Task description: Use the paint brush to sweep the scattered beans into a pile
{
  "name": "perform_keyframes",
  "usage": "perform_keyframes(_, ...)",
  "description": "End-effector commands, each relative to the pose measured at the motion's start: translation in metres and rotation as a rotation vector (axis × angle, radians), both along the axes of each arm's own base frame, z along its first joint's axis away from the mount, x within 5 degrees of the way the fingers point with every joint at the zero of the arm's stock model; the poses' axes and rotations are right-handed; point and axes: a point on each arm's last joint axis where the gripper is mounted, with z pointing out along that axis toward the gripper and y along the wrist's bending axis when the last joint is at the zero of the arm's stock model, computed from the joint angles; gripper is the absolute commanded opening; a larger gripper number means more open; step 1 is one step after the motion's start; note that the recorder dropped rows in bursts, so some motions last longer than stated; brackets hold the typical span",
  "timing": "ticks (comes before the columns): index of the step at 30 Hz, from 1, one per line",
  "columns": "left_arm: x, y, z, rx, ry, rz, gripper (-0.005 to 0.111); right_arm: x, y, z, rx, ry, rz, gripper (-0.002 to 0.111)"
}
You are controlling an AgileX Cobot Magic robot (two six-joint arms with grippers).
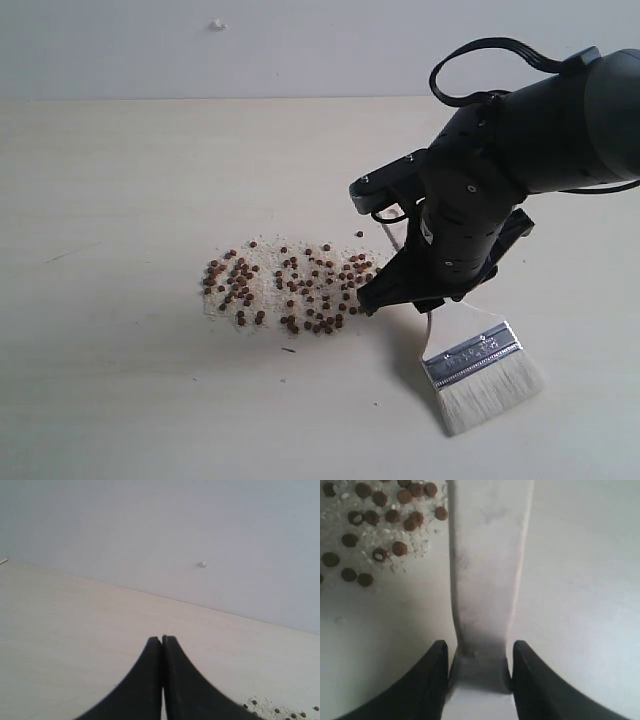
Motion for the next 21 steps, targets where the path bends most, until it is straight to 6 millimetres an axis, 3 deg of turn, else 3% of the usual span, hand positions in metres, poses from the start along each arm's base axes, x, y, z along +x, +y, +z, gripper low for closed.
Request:
perform_keyframes(1, -0.0004, -0.0001, 0.0009, -0.008, -0.008, -0.001, 0.0, -0.0007, -0.0007, 0.0025, -0.01, -0.005, 0.019, 0.0)
perform_keyframes(21, -0.0004, -0.0001, 0.0009, -0.008, -0.008, -0.001, 0.0, 0.0006, -0.0012, 0.0028, -0.02, -0.019, 0.035, 0.0)
